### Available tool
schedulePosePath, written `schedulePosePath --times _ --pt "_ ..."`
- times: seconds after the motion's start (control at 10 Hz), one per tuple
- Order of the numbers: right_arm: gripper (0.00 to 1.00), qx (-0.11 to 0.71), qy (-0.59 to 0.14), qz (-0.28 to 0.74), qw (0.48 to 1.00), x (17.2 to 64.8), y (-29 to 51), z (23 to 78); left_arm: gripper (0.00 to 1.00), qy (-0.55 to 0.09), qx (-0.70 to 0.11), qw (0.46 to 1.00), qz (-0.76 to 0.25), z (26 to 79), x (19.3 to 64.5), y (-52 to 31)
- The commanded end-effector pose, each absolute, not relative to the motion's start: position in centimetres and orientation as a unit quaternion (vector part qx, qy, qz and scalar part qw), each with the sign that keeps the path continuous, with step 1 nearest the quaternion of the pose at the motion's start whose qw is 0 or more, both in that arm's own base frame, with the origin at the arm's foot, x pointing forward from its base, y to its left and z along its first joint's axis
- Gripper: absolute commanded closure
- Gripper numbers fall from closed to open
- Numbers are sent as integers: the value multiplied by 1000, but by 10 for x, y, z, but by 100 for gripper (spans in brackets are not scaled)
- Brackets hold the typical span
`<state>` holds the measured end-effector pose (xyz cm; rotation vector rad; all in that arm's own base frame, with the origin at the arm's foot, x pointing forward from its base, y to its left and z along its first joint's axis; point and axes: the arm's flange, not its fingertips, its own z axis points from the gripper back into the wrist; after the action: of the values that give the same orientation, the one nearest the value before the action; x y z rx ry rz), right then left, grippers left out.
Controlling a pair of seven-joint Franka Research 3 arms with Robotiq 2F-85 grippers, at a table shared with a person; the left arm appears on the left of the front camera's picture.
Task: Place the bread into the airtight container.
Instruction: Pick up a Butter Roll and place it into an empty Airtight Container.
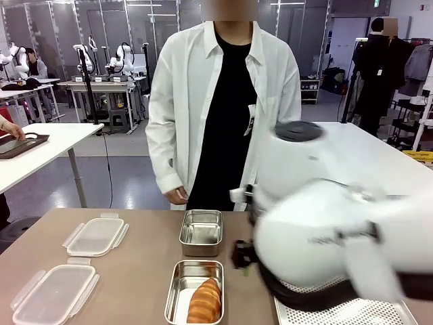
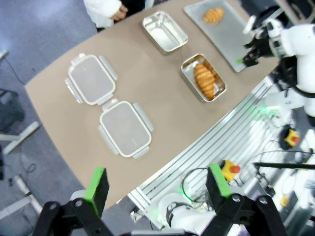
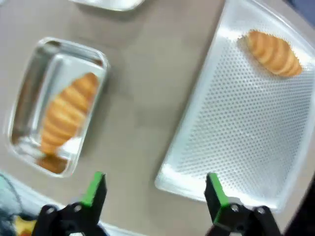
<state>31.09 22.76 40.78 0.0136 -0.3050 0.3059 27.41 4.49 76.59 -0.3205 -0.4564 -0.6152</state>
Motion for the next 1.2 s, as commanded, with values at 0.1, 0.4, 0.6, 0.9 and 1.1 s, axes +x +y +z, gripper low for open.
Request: schedulePosePath --times 0.1,0.4,0.6,0.9,1.1 --pt "0 57 -191 132 971 302 121 383 0 -221 -153 912 -310 766 273 45" --pt "0 84 -189 143 968 308 83 361 0 -221 -153 912 -310 766 273 45" --pt "0 52 -193 122 972 365 122 425 0 -221 -153 912 -310 766 273 45" --pt "0 94 -225 164 956 404 55 434 0 -221 -153 912 -310 766 273 45" --pt "0 178 -318 188 912 391 -52 416 0 -221 -153 912 -310 766 273 45"
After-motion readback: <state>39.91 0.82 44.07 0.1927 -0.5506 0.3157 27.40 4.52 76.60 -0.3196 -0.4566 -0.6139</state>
